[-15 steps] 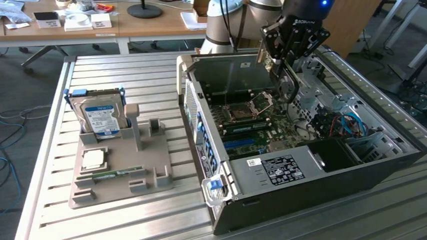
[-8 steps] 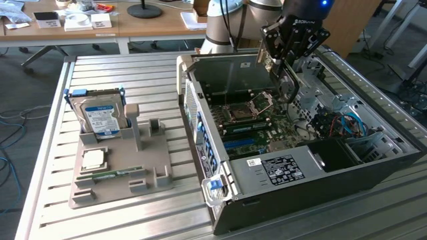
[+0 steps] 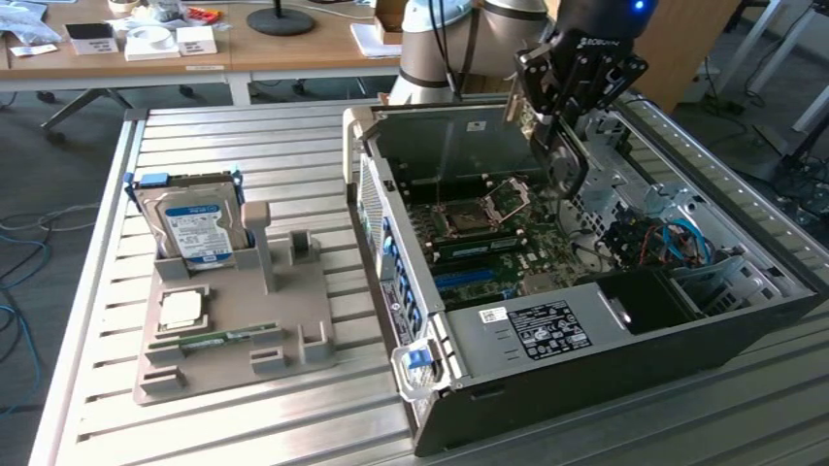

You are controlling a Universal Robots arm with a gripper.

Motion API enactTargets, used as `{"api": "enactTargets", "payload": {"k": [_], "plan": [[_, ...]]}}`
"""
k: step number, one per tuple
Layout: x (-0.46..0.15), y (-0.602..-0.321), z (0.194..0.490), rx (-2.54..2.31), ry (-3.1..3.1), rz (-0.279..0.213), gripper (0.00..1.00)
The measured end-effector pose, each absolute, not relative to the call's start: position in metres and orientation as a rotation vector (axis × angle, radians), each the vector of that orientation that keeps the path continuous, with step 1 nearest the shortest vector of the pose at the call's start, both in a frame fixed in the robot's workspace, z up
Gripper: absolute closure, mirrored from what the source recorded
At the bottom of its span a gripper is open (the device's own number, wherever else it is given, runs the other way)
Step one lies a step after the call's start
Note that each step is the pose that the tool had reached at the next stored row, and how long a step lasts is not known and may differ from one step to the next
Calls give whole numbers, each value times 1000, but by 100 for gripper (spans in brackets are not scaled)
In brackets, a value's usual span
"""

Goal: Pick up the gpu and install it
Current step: 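Pick up the gpu and move the gpu toward the slot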

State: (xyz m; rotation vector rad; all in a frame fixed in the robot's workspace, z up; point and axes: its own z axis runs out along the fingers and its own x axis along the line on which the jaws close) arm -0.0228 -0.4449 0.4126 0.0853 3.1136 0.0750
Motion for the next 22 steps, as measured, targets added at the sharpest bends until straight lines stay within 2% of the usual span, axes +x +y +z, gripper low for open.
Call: {"api": "enactTargets", "payload": {"k": [22], "plan": [[38,-441,412,67,3114,75,73]]}}
